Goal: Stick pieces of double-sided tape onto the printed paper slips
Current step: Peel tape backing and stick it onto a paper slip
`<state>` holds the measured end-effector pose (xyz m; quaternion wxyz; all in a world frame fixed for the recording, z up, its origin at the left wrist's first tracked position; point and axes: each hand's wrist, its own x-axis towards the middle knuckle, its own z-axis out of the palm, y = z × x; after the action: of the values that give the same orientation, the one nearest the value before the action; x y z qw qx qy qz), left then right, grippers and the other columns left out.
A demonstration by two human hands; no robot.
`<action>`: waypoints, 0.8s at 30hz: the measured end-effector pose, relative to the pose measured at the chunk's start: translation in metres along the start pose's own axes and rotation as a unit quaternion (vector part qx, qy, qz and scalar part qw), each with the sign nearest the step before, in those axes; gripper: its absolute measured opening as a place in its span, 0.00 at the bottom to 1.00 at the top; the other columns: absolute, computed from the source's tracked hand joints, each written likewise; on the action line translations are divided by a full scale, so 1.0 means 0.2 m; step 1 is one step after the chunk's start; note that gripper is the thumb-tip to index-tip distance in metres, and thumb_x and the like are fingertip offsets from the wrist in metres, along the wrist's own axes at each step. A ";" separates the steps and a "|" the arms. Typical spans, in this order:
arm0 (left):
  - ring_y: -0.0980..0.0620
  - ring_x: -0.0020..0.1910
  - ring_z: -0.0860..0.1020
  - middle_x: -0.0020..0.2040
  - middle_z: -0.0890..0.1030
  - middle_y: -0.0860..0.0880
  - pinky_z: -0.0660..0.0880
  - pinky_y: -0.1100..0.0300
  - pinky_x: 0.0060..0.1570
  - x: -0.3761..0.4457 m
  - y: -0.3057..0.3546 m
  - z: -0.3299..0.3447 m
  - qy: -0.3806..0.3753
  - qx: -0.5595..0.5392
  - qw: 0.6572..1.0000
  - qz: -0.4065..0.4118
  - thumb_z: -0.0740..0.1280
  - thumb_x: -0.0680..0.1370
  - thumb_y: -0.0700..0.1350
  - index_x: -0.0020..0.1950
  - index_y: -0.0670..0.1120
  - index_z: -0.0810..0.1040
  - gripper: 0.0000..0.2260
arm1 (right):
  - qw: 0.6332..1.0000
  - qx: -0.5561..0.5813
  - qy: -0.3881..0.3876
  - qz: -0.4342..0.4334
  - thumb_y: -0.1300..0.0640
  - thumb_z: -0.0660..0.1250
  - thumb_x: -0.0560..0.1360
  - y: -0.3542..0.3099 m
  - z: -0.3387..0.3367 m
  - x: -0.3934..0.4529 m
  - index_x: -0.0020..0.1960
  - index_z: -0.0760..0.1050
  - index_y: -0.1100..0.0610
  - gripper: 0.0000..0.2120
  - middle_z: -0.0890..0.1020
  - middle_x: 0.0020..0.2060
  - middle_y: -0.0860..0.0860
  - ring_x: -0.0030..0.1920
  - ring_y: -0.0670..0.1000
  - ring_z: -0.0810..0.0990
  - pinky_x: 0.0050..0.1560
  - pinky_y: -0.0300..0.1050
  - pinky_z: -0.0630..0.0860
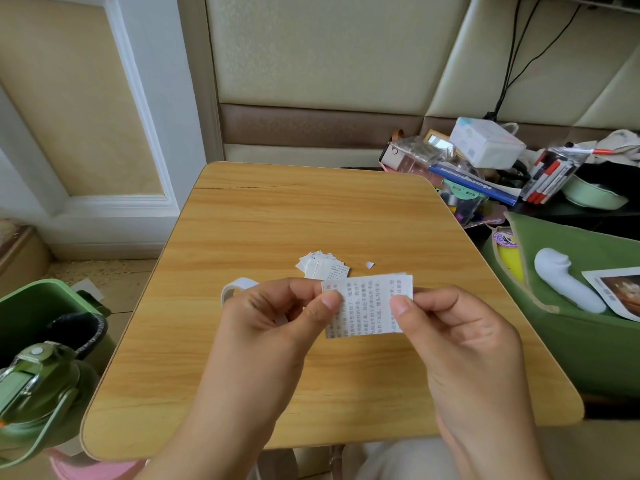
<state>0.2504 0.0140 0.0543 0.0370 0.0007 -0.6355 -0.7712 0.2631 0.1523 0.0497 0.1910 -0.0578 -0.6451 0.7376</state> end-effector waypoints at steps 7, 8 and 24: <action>0.61 0.19 0.62 0.24 0.71 0.55 0.59 0.74 0.21 0.00 0.01 0.00 -0.004 -0.024 1.000 -0.006 0.70 0.65 0.46 0.29 0.48 0.81 0.05 | 1.000 -0.005 0.001 0.004 0.54 0.72 0.58 0.00 0.00 0.00 0.32 0.82 0.50 0.03 0.83 0.29 0.50 0.31 0.42 0.79 0.36 0.31 0.74; 0.62 0.19 0.62 0.24 0.71 0.55 0.59 0.74 0.21 0.00 0.01 0.00 -0.004 -0.023 1.000 -0.006 0.70 0.65 0.46 0.29 0.48 0.81 0.05 | 1.000 -0.005 0.001 0.004 0.54 0.72 0.58 0.01 0.00 0.00 0.32 0.82 0.51 0.03 0.83 0.29 0.50 0.31 0.42 0.79 0.36 0.31 0.74; 0.60 0.22 0.59 0.25 0.67 0.55 0.56 0.72 0.22 0.01 -0.01 -0.03 -0.035 0.022 0.999 -0.009 0.76 0.65 0.48 0.29 0.47 0.78 0.10 | 1.000 -0.026 -0.012 0.000 0.54 0.73 0.59 0.00 0.00 0.01 0.33 0.81 0.51 0.03 0.83 0.29 0.51 0.30 0.43 0.78 0.34 0.31 0.73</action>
<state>0.2495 0.0075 0.0508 0.0075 -0.0194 -0.6529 -0.7571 0.2616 0.1539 0.0505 0.1823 -0.0539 -0.6659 0.7214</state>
